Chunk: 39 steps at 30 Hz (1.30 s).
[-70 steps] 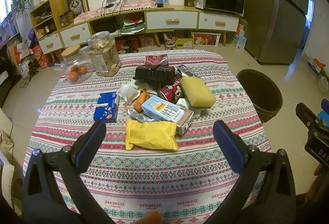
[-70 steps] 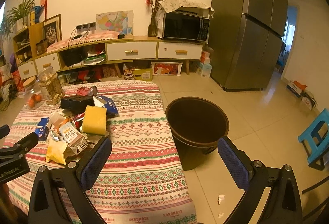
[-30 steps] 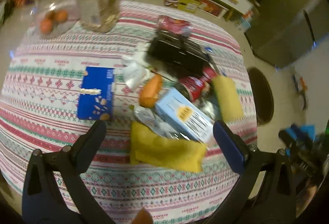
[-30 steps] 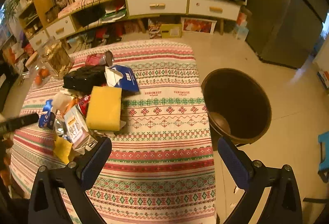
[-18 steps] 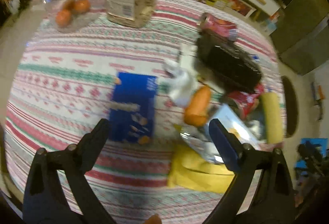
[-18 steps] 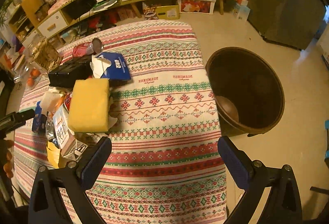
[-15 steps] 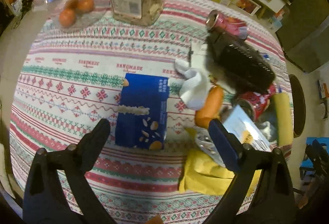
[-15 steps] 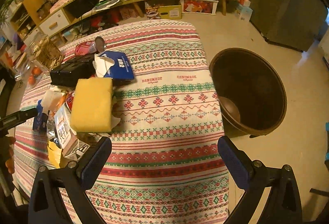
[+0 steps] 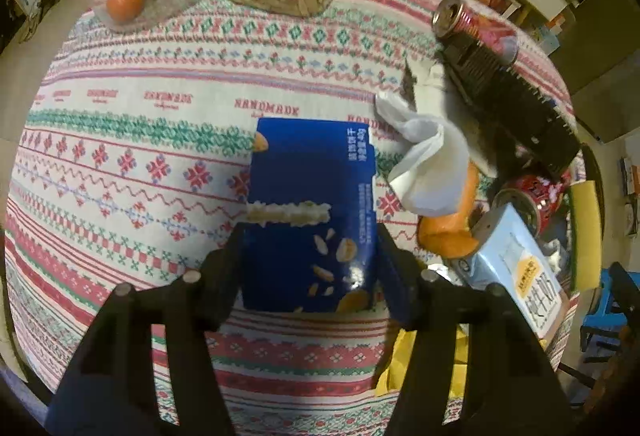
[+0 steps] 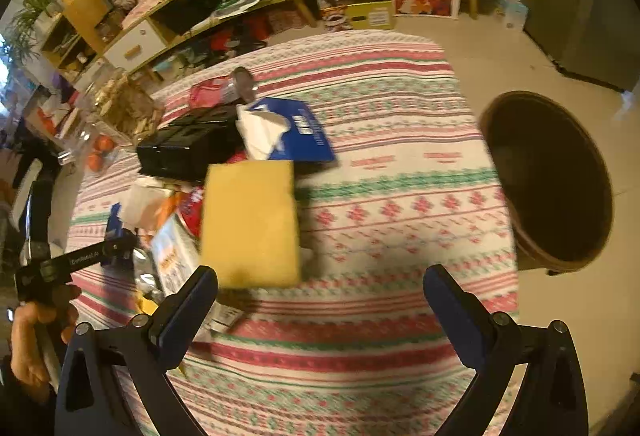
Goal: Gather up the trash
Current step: 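Grasp the blue snack box with the left tool while the right tool grasps the yellow sponge, then carry both items over the brown bin and open both tools to drop them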
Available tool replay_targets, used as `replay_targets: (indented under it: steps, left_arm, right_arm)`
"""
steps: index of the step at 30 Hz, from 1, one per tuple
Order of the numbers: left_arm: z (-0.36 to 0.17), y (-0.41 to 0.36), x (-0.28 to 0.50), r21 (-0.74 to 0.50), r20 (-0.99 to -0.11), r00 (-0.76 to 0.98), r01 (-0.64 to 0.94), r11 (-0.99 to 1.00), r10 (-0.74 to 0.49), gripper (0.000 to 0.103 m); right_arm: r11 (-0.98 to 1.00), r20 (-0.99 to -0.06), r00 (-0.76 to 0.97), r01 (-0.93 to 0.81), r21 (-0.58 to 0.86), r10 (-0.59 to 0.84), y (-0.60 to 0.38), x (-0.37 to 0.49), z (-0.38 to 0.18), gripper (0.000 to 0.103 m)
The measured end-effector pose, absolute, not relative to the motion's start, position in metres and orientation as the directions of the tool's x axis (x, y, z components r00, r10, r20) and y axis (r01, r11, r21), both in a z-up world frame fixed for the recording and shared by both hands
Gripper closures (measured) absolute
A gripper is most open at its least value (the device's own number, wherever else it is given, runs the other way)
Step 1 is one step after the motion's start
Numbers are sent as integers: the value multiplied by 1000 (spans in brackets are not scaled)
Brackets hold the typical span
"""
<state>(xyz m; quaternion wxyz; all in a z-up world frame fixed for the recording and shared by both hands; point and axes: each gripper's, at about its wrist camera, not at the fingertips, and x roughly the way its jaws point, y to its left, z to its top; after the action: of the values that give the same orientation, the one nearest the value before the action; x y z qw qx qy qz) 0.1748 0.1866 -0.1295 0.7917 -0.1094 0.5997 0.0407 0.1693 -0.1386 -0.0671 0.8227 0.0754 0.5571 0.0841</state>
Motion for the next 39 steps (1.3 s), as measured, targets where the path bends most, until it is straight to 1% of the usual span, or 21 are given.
replay_targets:
  steps: [5,9,10,11,12,13,22,28,32,39]
  left_arm:
    - [-116,194,168,-145,-941,330,-195,970,-74,42]
    - [-101,192,162,-164,-929,360,-178,970,-91,42]
    - [-98,191,160,-166,-926,365,-172,971,-93,42]
    - [-93,185,155,-164,-924,370,-165,973,-93,42]
    - [-90,181,152,-162,-922,375,-158,974,-92,42]
    - [-87,179,149,-160,-919,382,-150,976,-92,42]
    - [-65,128,140,-179,-895,424,-52,982,-141,42]
    - [-50,63,138,-178,-876,445,63,982,-188,42]
    - [-45,3,143,-128,-872,450,172,977,-193,41]
    - [-44,-104,163,-133,-869,415,326,936,-268,41]
  right_arm:
    - [961,-894,355,-66,268,273,-124,178,-76,0]
    - [961,-895,351,-70,268,275,-117,181,-81,8]
    - [960,-896,347,-68,272,279,-116,182,-84,13]
    - [957,-895,342,-67,282,287,-116,183,-86,23]
    - [952,-893,333,-65,299,303,-116,183,-88,42]
    - [949,-893,325,-62,309,312,-116,184,-88,44]
    - [938,-866,369,-50,343,337,-141,169,-62,46]
    - [969,-882,423,35,244,207,-198,163,-51,46]
    - [985,-887,457,113,130,65,-250,158,-46,46]
    - [964,-882,468,256,74,-57,-336,149,-47,45]
